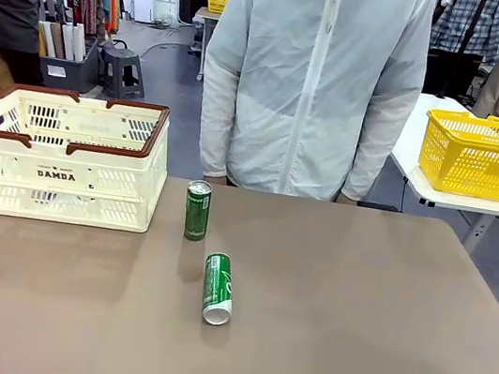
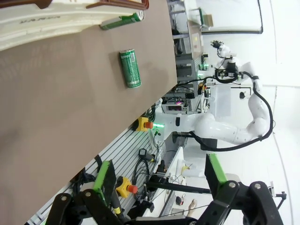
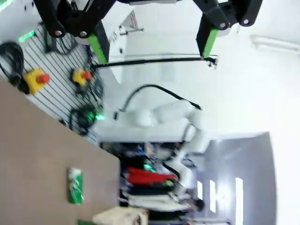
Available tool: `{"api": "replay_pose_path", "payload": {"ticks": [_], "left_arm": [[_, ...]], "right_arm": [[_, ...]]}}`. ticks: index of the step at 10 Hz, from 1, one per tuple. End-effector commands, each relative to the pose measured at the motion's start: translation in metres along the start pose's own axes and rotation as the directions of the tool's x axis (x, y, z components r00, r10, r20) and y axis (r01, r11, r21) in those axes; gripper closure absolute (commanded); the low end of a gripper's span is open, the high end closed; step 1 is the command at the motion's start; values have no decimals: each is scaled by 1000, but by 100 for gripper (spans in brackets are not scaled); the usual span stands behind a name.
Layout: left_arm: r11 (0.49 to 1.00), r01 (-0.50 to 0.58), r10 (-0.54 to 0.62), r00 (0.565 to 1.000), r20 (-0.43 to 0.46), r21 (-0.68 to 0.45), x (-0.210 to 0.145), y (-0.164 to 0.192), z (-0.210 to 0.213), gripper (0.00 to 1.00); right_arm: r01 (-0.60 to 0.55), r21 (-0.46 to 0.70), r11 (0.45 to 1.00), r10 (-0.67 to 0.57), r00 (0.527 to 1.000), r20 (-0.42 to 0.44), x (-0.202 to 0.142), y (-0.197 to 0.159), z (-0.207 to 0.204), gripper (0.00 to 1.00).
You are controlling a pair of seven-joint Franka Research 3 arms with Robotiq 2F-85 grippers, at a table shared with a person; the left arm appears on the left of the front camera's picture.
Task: Place the drinks into the Shopping basket.
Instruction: Pick up one drink and place it into the Shopping basket.
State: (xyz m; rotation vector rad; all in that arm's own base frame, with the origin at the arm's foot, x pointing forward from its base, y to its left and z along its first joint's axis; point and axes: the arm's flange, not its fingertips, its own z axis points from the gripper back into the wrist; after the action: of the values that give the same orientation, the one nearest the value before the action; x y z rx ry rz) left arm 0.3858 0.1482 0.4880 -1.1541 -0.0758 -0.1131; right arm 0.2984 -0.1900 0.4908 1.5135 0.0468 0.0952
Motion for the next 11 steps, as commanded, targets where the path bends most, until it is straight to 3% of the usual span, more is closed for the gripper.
{"api": "replay_pose_path", "payload": {"ticks": [1, 2, 7, 8, 9, 11], "left_arm": [[1000, 1, -1, 1000, -4, 4, -2, -1, 1, 0], [1000, 1, -1, 1000, -4, 4, -2, -1, 1, 0], [1000, 0, 0, 1000, 0, 0, 0, 0, 0, 0], [992, -81, 82, 997, -4, 92, 9, -25, -16, 0], [963, -149, 166, 984, -57, 224, 26, -58, -58, 0], [855, -152, 234, 967, -106, 495, 56, -116, -157, 0]], "right_arm": [[-56, 21, 998, 55, 997, 54, 20, -14, -26, 0], [0, 0, 1000, 0, 1000, 0, 0, 0, 0, 0], [0, 0, 1000, 0, 1000, 0, 0, 0, 0, 0], [0, 0, 1000, 0, 1000, 0, 0, 0, 0, 0], [0, 0, 1000, 0, 1000, 0, 0, 0, 0, 0], [0, 0, 1000, 0, 1000, 0, 0, 0, 0, 0]]}}
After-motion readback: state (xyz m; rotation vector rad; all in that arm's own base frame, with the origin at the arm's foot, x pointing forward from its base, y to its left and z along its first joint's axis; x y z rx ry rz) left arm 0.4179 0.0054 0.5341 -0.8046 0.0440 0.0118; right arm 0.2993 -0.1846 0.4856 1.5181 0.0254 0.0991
